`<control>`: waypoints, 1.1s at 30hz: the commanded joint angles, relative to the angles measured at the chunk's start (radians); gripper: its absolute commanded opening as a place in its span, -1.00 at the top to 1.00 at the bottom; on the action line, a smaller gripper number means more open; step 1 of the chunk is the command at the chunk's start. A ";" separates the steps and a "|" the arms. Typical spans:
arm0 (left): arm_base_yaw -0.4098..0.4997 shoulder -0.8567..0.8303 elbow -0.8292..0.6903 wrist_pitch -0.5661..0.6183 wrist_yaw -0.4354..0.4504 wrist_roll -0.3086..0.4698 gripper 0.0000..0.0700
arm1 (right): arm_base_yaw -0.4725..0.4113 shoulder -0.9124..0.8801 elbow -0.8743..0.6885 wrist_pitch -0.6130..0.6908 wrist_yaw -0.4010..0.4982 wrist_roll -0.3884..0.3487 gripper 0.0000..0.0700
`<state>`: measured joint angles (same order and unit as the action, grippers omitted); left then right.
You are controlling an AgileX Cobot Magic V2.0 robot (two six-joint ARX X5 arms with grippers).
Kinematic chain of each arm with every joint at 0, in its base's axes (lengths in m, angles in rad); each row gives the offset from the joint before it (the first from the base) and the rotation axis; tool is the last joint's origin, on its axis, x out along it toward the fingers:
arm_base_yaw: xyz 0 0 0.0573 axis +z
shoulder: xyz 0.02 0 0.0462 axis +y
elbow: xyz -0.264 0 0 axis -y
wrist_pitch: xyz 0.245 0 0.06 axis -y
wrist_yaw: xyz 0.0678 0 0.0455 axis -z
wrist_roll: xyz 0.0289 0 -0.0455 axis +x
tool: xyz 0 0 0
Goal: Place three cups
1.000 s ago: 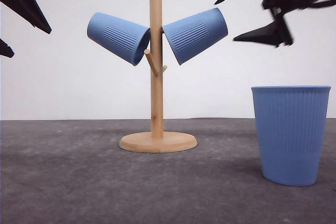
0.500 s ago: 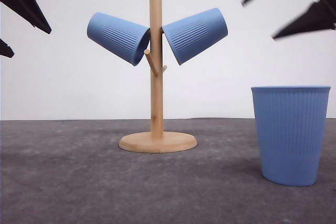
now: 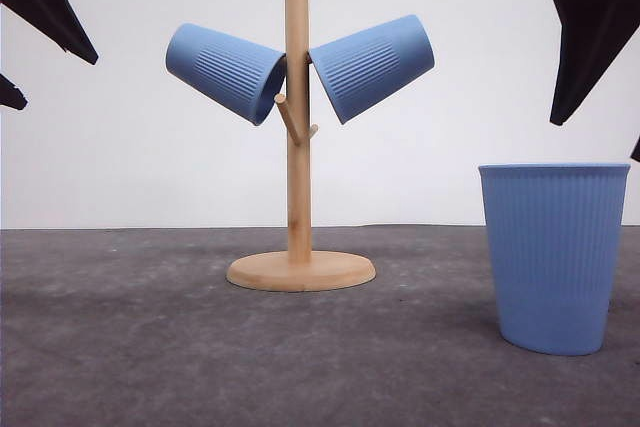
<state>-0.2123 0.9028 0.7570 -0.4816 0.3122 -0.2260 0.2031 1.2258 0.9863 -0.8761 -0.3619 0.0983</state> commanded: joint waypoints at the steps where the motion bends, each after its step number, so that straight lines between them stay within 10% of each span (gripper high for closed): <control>1: -0.003 0.005 0.011 0.010 -0.002 0.005 -0.32 | 0.017 0.037 0.010 0.003 0.016 -0.020 -0.30; 13: -0.004 0.005 0.011 0.006 0.000 0.005 -0.33 | 0.058 0.173 0.010 0.000 0.052 -0.031 0.11; 20: -0.004 0.005 0.011 -0.004 0.056 0.004 -0.36 | 0.068 0.217 0.010 -0.008 0.032 -0.036 0.91; 33: -0.028 0.006 0.014 -0.072 0.533 0.063 -0.74 | 0.072 0.095 0.072 -0.083 -0.430 -0.088 1.00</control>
<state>-0.2357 0.9027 0.7570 -0.5651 0.8195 -0.1878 0.2684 1.3079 1.0425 -0.9597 -0.7422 0.0297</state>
